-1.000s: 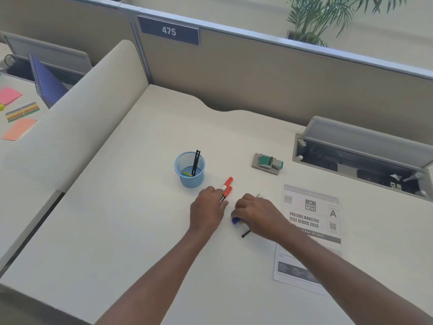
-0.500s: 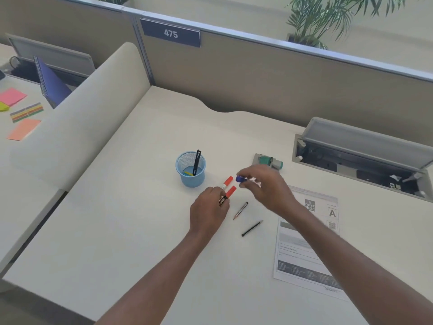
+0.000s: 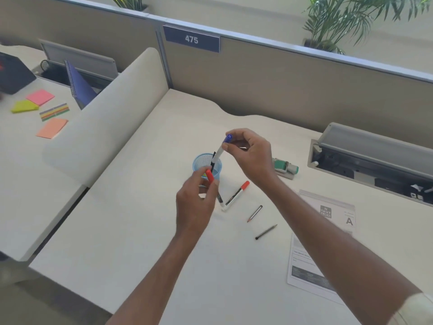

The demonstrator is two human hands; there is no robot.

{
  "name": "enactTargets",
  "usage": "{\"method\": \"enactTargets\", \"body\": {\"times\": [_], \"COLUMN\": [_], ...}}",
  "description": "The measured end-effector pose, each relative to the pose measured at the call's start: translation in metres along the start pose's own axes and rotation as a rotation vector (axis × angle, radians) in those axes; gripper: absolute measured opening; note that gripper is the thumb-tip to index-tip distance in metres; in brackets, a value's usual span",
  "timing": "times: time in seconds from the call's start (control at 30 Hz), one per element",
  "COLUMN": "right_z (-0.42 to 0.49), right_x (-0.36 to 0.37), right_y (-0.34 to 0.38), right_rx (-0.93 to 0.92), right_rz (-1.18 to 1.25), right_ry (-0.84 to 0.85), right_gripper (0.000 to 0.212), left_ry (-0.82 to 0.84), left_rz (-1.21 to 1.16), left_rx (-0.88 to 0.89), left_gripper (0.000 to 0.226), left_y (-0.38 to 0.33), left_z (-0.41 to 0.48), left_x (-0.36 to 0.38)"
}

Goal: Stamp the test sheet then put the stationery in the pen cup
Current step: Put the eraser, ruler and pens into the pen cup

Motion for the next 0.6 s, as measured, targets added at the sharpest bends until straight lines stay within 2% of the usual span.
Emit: {"method": "enactTargets", "body": {"times": [0.23, 0.37, 0.6], "right_z": [0.0, -0.002, -0.001], "right_x": [0.025, 0.024, 0.019], "right_y": [-0.043, -0.062, -0.075], "right_rx": [0.047, 0.108, 0.123], "right_rz": [-0.167, -0.254, -0.227], "right_ry": [0.098, 0.091, 0.066], "right_gripper": [0.028, 0.027, 0.023], "left_ry": [-0.119, -0.156, -0.102], "left_rz": [-0.08, -0.019, 0.158], "left_rx": [-0.092, -0.057, -0.05], "left_gripper": [0.015, 0.014, 0.017], "left_y": [0.006, 0.006, 0.014], "left_z": [0.041, 0.069, 0.101], "left_x": [-0.032, -0.035, -0.013]}}
Point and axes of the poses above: each hand's wrist, its own z-axis towards the middle knuckle, its own x-axis out of the palm, y = z × x, the point moved 2 cm from there along z, towards the middle knuckle, and after that the axes turned 13 degrees about z, right-handed, at the moved point
